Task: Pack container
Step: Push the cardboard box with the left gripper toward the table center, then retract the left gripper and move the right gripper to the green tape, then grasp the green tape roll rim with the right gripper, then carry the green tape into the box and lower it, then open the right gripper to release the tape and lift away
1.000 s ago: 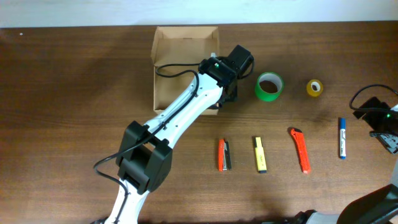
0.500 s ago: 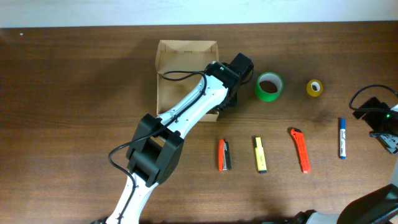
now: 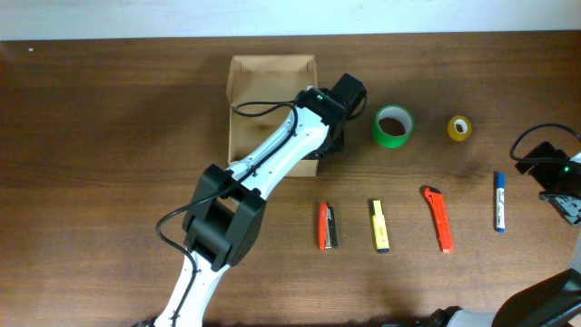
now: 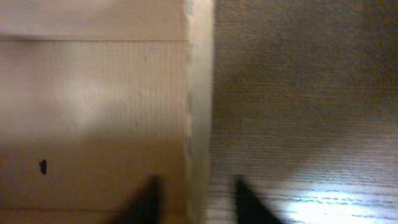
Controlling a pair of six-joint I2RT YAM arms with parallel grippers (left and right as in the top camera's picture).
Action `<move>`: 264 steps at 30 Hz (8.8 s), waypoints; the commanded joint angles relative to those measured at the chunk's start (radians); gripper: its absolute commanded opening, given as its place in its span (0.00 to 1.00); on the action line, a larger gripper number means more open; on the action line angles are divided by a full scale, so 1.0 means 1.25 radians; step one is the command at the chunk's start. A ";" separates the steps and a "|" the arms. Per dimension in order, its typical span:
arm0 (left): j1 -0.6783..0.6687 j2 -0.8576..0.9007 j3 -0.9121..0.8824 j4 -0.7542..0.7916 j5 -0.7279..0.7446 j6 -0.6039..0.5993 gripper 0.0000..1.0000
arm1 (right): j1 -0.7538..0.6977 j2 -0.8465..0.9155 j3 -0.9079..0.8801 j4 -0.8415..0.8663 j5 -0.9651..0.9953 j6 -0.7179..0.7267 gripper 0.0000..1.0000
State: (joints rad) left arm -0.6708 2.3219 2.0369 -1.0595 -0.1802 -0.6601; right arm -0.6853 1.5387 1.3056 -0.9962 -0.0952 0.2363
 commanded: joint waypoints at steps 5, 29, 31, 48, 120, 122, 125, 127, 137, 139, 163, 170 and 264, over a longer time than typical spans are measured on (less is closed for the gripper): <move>0.009 0.014 0.021 -0.002 -0.003 -0.011 0.68 | 0.005 0.005 0.016 -0.002 -0.001 0.006 0.99; 0.133 -0.114 0.700 -0.347 -0.386 0.277 0.81 | 0.005 0.005 0.016 -0.008 -0.001 -0.037 0.99; 0.197 -0.143 0.704 -0.373 -0.399 0.298 0.81 | 0.005 0.005 0.016 -0.008 -0.022 -0.049 0.99; 0.705 -0.206 0.334 -0.316 -0.095 0.377 0.96 | 0.299 0.159 0.570 -0.316 0.002 -0.168 0.90; 0.764 -0.206 -0.085 -0.271 -0.094 0.380 1.00 | 0.505 0.661 0.617 -0.230 0.063 -0.161 0.83; 0.764 -0.206 -0.085 -0.271 -0.094 0.380 1.00 | 0.505 0.661 0.594 -0.219 0.063 -0.159 0.83; 0.764 -0.206 -0.085 -0.271 -0.094 0.380 1.00 | 0.505 0.661 0.560 -0.195 0.063 -0.159 0.82; 0.764 -0.206 -0.085 -0.271 -0.094 0.380 1.00 | 0.505 0.661 0.540 -0.181 0.063 -0.159 0.81; 0.764 -0.206 -0.085 -0.271 -0.094 0.380 1.00 | 0.505 0.661 0.494 -0.147 0.063 -0.159 0.22; 0.764 -0.206 -0.085 -0.271 -0.094 0.380 1.00 | 0.505 0.661 0.494 -0.148 0.063 -0.159 0.08; 0.764 -0.206 -0.085 -0.271 -0.094 0.380 1.00 | 0.616 0.268 0.514 -0.154 0.032 -0.211 0.04; 0.764 -0.206 -0.085 -0.271 -0.094 0.380 1.00 | 0.771 0.267 0.623 -0.145 0.032 -0.241 0.03; 0.764 -0.206 -0.085 -0.271 -0.094 0.380 1.00 | 0.952 0.570 0.540 -0.042 0.089 -0.371 0.87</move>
State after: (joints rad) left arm 0.2821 2.0697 1.9408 -1.4010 -0.3023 -0.2008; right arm 0.5026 2.3219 1.9846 -1.0462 -0.0170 -0.2356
